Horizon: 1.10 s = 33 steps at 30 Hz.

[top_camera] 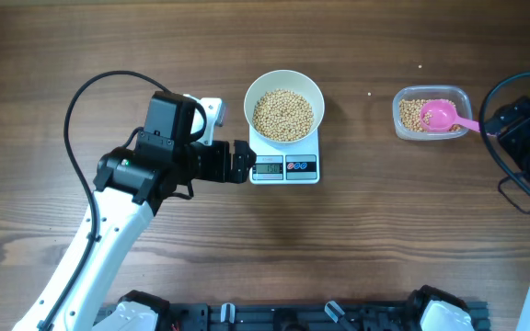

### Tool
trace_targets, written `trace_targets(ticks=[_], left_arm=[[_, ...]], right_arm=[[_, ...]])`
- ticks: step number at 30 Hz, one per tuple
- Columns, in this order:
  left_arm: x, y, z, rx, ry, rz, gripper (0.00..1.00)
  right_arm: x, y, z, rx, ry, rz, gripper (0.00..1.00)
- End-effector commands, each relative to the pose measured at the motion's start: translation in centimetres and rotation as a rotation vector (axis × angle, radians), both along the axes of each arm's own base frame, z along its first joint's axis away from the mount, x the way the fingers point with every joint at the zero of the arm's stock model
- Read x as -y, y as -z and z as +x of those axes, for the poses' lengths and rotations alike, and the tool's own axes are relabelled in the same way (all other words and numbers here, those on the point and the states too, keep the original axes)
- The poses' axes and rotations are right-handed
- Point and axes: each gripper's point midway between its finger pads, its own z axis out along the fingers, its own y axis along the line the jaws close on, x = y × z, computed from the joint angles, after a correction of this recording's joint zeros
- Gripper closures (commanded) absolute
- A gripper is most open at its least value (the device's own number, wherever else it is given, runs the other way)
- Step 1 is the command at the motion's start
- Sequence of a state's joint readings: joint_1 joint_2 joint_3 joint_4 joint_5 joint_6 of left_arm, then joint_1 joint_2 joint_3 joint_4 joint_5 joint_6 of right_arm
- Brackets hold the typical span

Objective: Scoop item into bowl and weigh 150g on scale

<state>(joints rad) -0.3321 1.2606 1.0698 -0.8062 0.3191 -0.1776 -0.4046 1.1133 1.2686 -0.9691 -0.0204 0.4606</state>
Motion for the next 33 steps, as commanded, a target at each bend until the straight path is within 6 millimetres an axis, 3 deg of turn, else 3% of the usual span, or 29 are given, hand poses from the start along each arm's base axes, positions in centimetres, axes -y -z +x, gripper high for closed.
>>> trace_targets(ticks=[1, 27, 33], left_arm=[[0.27, 0.23, -0.23, -0.002, 0.023, -0.002, 0.00], [0.27, 0.23, -0.23, -0.002, 0.023, -0.002, 0.00], [0.27, 0.23, -0.23, -0.002, 0.023, -0.002, 0.00]], right_arm=[[0.50, -0.50, 0.10, 0.006, 0.025, -0.010, 0.00], [0.36, 0.05, -0.22, -0.017, 0.024, -0.001, 0.00], [0.16, -0.56, -0.68, 0.001, 0.025, -0.008, 0.00]])
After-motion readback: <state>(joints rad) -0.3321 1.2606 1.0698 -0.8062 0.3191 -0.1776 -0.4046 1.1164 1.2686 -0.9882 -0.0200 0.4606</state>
